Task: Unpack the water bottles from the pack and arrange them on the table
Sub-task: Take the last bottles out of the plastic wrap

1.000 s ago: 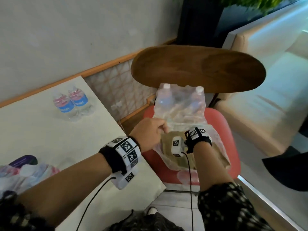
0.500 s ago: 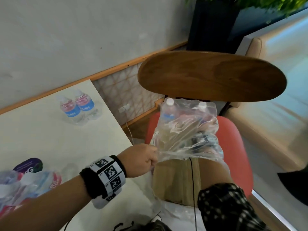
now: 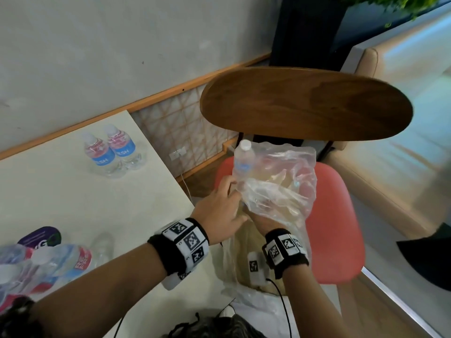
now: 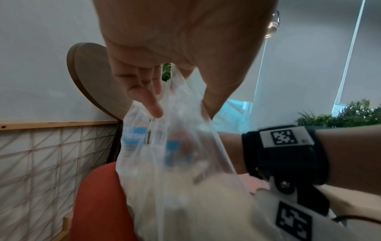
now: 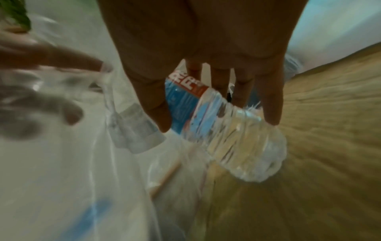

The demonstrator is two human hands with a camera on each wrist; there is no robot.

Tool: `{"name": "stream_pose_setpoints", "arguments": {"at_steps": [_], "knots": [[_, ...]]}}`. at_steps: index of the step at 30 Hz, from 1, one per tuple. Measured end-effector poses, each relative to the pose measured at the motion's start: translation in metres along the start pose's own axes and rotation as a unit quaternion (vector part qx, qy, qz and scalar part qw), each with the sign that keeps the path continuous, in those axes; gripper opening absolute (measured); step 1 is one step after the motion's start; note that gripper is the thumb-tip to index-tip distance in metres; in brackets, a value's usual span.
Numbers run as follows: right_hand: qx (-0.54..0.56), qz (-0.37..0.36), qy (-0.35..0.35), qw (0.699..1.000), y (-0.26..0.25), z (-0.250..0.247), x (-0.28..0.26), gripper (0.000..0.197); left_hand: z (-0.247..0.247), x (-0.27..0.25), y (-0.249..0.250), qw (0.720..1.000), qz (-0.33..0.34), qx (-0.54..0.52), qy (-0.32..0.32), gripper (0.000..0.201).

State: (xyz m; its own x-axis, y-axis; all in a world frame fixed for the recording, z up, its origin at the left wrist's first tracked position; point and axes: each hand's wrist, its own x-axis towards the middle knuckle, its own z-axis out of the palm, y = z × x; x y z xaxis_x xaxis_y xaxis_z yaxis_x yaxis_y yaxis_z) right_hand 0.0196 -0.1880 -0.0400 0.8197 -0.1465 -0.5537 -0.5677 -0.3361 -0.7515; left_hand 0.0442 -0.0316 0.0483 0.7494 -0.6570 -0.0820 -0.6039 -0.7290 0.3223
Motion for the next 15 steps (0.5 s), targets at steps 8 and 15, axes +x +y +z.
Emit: {"name": "stream_pose_setpoints", "arguments": {"at_steps": [8, 15], "knots": [[-0.063, -0.071, 0.019, 0.995, 0.0, -0.003, -0.039, 0.041, 0.014, 0.012, 0.0, 0.999, -0.031, -0.026, -0.004, 0.066], [-0.117, -0.094, -0.023, 0.988, -0.004, -0.003, -0.039, 0.046, 0.019, 0.02, -0.019, 0.996, -0.064, -0.047, -0.031, 0.052]]}}
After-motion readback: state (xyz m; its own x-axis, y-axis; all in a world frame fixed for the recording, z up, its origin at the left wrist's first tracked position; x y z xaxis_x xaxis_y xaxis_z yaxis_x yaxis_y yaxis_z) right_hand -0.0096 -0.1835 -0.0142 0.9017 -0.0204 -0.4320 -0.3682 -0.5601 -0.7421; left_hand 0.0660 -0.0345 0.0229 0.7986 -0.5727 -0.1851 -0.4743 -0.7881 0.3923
